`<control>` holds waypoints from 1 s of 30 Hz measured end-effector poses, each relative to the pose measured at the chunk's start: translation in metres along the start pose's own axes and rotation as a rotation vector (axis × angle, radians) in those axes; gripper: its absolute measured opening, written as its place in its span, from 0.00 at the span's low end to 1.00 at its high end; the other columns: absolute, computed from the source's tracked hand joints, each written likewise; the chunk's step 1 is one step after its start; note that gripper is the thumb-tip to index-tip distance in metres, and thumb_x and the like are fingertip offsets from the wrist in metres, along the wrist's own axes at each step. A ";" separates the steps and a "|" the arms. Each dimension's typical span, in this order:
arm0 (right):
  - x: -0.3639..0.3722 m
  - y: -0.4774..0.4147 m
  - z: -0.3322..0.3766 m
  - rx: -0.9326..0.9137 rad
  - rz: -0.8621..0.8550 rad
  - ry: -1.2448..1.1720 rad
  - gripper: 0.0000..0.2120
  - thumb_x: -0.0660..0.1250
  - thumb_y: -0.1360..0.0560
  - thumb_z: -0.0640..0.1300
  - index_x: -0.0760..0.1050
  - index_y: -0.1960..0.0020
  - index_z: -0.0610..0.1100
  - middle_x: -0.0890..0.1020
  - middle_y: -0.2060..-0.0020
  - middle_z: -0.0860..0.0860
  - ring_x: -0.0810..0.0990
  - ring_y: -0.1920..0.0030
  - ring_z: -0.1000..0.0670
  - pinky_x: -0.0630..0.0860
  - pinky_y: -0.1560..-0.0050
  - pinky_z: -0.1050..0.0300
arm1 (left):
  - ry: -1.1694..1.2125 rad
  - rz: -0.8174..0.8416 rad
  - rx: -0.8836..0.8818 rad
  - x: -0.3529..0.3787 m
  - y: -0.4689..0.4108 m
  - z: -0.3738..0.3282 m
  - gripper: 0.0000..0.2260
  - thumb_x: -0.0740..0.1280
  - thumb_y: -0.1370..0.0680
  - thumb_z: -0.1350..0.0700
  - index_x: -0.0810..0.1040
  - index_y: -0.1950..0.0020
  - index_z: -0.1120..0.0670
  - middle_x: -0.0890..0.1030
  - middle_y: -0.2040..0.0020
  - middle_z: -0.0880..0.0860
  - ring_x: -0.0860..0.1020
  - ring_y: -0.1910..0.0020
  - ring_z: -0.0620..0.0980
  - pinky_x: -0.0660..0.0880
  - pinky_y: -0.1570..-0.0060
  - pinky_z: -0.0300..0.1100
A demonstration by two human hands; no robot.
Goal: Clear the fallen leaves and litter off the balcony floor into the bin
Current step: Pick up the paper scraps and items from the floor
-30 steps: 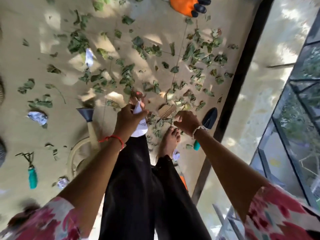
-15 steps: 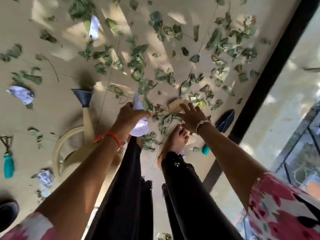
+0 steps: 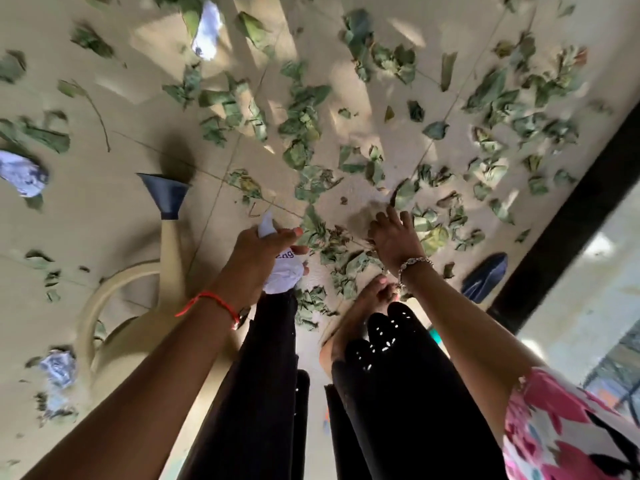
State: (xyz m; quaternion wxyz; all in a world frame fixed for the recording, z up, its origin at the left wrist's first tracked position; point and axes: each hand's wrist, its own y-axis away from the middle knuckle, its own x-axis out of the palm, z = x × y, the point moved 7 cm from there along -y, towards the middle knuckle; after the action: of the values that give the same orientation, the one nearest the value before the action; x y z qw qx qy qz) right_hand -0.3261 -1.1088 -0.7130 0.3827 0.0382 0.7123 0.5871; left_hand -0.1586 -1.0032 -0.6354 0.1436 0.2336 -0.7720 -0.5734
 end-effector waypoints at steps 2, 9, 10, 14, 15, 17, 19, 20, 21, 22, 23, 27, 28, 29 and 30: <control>-0.006 0.006 0.003 0.003 -0.054 -0.110 0.16 0.60 0.24 0.43 0.71 0.37 0.39 0.77 0.43 0.43 0.71 0.36 0.42 0.67 0.39 0.50 | 0.115 0.003 -0.059 -0.001 0.006 0.000 0.09 0.59 0.20 0.62 0.72 0.59 0.58 0.76 0.64 0.55 0.78 0.68 0.49 0.77 0.70 0.41; -0.099 0.019 0.011 -0.072 -0.176 -0.297 0.20 0.56 0.22 0.42 0.59 0.31 0.41 0.80 0.47 0.42 0.78 0.47 0.41 0.70 0.46 0.51 | 0.093 -0.132 0.014 -0.041 0.035 -0.049 0.10 0.62 0.21 0.61 0.72 0.63 0.55 0.75 0.66 0.53 0.74 0.81 0.38 0.74 0.77 0.32; -0.112 0.018 0.010 -0.040 -0.140 -0.291 0.21 0.56 0.21 0.48 0.59 0.31 0.42 0.79 0.44 0.42 0.78 0.44 0.42 0.70 0.44 0.51 | 0.083 -0.151 0.033 -0.051 0.036 -0.058 0.10 0.63 0.21 0.60 0.72 0.63 0.54 0.75 0.66 0.52 0.74 0.80 0.36 0.73 0.77 0.30; -0.165 0.012 0.015 0.050 -0.150 -0.254 0.20 0.57 0.22 0.55 0.69 0.37 0.42 0.77 0.42 0.43 0.74 0.41 0.42 0.67 0.42 0.53 | 0.183 -0.133 -0.050 -0.090 0.044 -0.074 0.12 0.63 0.22 0.60 0.70 0.66 0.56 0.73 0.73 0.51 0.72 0.81 0.45 0.70 0.79 0.35; -0.179 0.008 0.016 0.078 -0.179 -0.226 0.19 0.55 0.21 0.53 0.70 0.38 0.41 0.76 0.41 0.42 0.74 0.41 0.41 0.67 0.42 0.53 | 0.219 -0.136 -0.054 -0.099 0.045 -0.078 0.11 0.64 0.22 0.61 0.70 0.65 0.57 0.71 0.73 0.53 0.71 0.79 0.49 0.70 0.78 0.36; -0.205 0.002 0.023 0.143 -0.220 -0.231 0.21 0.48 0.21 0.50 0.70 0.38 0.37 0.75 0.40 0.39 0.73 0.40 0.40 0.66 0.41 0.53 | 0.185 -0.195 0.002 -0.118 0.048 -0.091 0.08 0.66 0.24 0.64 0.71 0.62 0.58 0.71 0.69 0.55 0.71 0.75 0.51 0.71 0.79 0.35; -0.223 -0.010 0.034 0.143 -0.236 -0.255 0.20 0.47 0.20 0.47 0.69 0.37 0.37 0.74 0.40 0.39 0.72 0.39 0.41 0.66 0.41 0.53 | 0.196 -0.229 0.047 -0.132 0.050 -0.102 0.07 0.65 0.24 0.66 0.72 0.60 0.59 0.72 0.68 0.56 0.74 0.76 0.48 0.70 0.81 0.31; -0.231 -0.021 0.040 0.117 -0.221 -0.250 0.17 0.49 0.20 0.44 0.68 0.37 0.38 0.74 0.39 0.40 0.72 0.38 0.41 0.65 0.40 0.54 | 0.214 -0.233 0.063 -0.137 0.046 -0.105 0.05 0.65 0.24 0.66 0.73 0.58 0.60 0.73 0.67 0.57 0.75 0.77 0.46 0.70 0.81 0.31; -0.240 -0.030 0.048 0.077 -0.224 -0.229 0.15 0.51 0.20 0.42 0.68 0.36 0.40 0.74 0.39 0.41 0.72 0.38 0.42 0.65 0.40 0.54 | 0.213 -0.241 0.078 -0.143 0.043 -0.106 0.02 0.65 0.24 0.66 0.74 0.56 0.61 0.74 0.67 0.57 0.75 0.79 0.44 0.70 0.81 0.31; -0.247 -0.040 0.056 0.049 -0.219 -0.207 0.15 0.53 0.21 0.40 0.68 0.36 0.41 0.74 0.39 0.42 0.72 0.39 0.42 0.66 0.41 0.55 | 0.192 -0.257 0.094 -0.148 0.040 -0.107 0.02 0.65 0.24 0.66 0.74 0.53 0.63 0.75 0.67 0.57 0.75 0.80 0.42 0.71 0.80 0.30; -0.256 -0.048 0.065 0.008 -0.236 -0.173 0.16 0.54 0.22 0.39 0.69 0.36 0.42 0.75 0.40 0.42 0.74 0.39 0.42 0.68 0.43 0.54 | 0.168 -0.272 0.117 -0.153 0.036 -0.106 0.03 0.65 0.24 0.66 0.74 0.51 0.64 0.75 0.67 0.57 0.75 0.81 0.40 0.70 0.79 0.29; -0.279 -0.086 0.095 -0.105 -0.323 -0.018 0.14 0.54 0.20 0.40 0.70 0.36 0.43 0.77 0.42 0.42 0.76 0.42 0.40 0.72 0.47 0.51 | 0.119 -0.325 0.174 -0.165 0.018 -0.091 0.05 0.63 0.23 0.67 0.73 0.59 0.61 0.74 0.70 0.52 0.74 0.79 0.34 0.67 0.78 0.25; -0.280 -0.099 0.101 -0.137 -0.339 0.016 0.15 0.54 0.20 0.40 0.69 0.35 0.44 0.77 0.42 0.43 0.76 0.42 0.40 0.72 0.47 0.51 | 0.150 -0.332 0.155 -0.166 0.011 -0.081 0.05 0.63 0.24 0.67 0.72 0.59 0.61 0.74 0.73 0.51 0.73 0.81 0.36 0.67 0.80 0.26; -0.280 -0.111 0.106 -0.172 -0.353 0.044 0.16 0.53 0.20 0.40 0.68 0.33 0.44 0.77 0.41 0.43 0.76 0.42 0.41 0.72 0.47 0.50 | 0.171 -0.340 0.136 -0.167 0.006 -0.071 0.02 0.64 0.24 0.67 0.73 0.57 0.63 0.74 0.76 0.51 0.73 0.82 0.38 0.67 0.81 0.27; -0.280 -0.123 0.112 -0.203 -0.347 0.089 0.18 0.53 0.20 0.39 0.66 0.31 0.45 0.76 0.40 0.43 0.76 0.42 0.41 0.73 0.48 0.50 | 0.184 -0.366 0.114 -0.170 0.001 -0.059 0.01 0.65 0.24 0.67 0.74 0.54 0.65 0.75 0.77 0.50 0.73 0.83 0.40 0.68 0.80 0.29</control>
State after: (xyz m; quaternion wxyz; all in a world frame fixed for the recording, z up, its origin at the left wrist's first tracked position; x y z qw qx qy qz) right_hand -0.0144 -1.1970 -0.6818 0.4481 -0.1499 0.6617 0.5822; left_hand 0.0144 -0.9623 -0.6090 0.0936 0.4289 -0.7315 -0.5217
